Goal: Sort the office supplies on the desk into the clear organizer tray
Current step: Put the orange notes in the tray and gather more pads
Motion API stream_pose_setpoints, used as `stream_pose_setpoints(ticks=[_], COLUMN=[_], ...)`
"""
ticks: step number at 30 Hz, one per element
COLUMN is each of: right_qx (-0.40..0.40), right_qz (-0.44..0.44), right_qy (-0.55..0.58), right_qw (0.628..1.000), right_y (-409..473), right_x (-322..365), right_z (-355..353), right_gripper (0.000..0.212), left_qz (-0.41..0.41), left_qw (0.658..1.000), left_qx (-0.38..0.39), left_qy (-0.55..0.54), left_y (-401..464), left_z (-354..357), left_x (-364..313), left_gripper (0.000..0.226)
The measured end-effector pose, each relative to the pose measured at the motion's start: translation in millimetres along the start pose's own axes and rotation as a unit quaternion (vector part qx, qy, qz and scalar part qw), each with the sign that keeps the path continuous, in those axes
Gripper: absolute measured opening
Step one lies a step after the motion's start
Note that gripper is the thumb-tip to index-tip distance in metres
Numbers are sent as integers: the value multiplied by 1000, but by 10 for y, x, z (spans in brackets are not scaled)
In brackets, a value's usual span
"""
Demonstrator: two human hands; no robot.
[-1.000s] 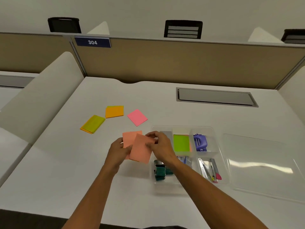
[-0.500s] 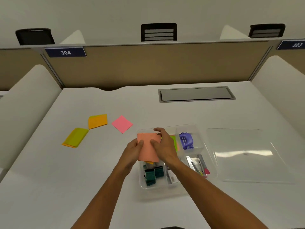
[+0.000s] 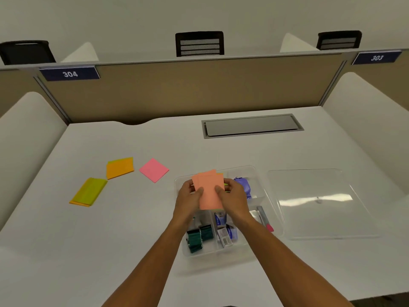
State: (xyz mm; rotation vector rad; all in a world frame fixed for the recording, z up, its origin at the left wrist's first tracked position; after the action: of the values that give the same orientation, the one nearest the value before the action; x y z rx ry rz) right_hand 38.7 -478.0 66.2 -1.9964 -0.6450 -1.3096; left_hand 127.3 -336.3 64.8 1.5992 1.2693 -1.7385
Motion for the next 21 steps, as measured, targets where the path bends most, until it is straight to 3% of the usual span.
stream_pose_setpoints(ticks=[6, 10, 15, 21], right_qx=[-39, -38, -27, -5], right_qz=[-3, 5, 27, 41], right_qy=[-42, -107, -159, -195], right_qw=[998, 994, 987, 980], right_y=[197, 307, 363, 432], right_x=[36, 37, -45, -101], right_z=[-254, -274, -206, -81], right_gripper=[36, 36, 37, 43], left_qz=[131, 207, 169, 161], left_qw=[981, 930, 910, 870], left_qx=[-84, -104, -62, -64], left_qy=[117, 285, 375, 462], left_y=[-79, -173, -134, -104], left_z=[-228, -223, -102, -57], left_x=[25, 152, 404, 508], left_gripper=[36, 43, 60, 68])
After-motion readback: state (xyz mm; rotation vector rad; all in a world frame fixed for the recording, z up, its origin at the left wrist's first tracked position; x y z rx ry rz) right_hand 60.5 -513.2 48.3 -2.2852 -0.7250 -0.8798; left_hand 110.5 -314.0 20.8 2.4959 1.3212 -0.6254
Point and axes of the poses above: each hand's wrist, its own y-axis towards the middle knuckle, its own z-axis out of the palm, x = y × z, the point moved 8 cm from there along y, towards the middle knuckle, and after that the axes turned 4 degrees about x, right-handed, at the moved point
